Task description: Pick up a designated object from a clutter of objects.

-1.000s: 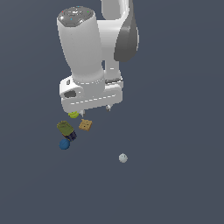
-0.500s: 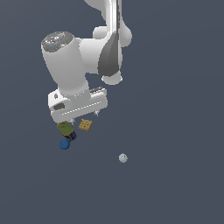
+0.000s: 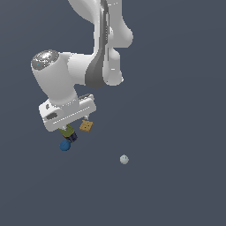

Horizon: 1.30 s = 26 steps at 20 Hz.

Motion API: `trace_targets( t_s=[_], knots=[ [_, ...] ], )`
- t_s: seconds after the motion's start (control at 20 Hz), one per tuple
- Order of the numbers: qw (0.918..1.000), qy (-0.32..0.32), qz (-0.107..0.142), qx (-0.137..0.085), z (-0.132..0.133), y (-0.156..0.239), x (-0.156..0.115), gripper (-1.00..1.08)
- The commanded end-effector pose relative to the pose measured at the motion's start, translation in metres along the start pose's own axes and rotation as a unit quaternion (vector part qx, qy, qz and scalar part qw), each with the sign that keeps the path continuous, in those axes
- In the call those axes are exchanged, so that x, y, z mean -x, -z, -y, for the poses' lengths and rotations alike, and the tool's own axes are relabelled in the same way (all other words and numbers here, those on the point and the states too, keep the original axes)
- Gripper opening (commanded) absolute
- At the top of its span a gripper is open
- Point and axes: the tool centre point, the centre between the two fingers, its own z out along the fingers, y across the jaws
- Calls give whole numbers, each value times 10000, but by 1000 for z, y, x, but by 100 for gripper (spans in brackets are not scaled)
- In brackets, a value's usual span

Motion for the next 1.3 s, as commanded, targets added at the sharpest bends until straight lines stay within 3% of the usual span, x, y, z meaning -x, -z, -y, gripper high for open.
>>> trace_targets(
  t_s=[0.0, 0.7, 1.25],
  knots=[
    [9998, 208, 11, 5, -9, -10, 10, 100],
    [9929, 1183, 90, 23, -49, -60, 61, 100],
    [9896, 1431, 115, 26, -57, -72, 75, 100]
  ],
)
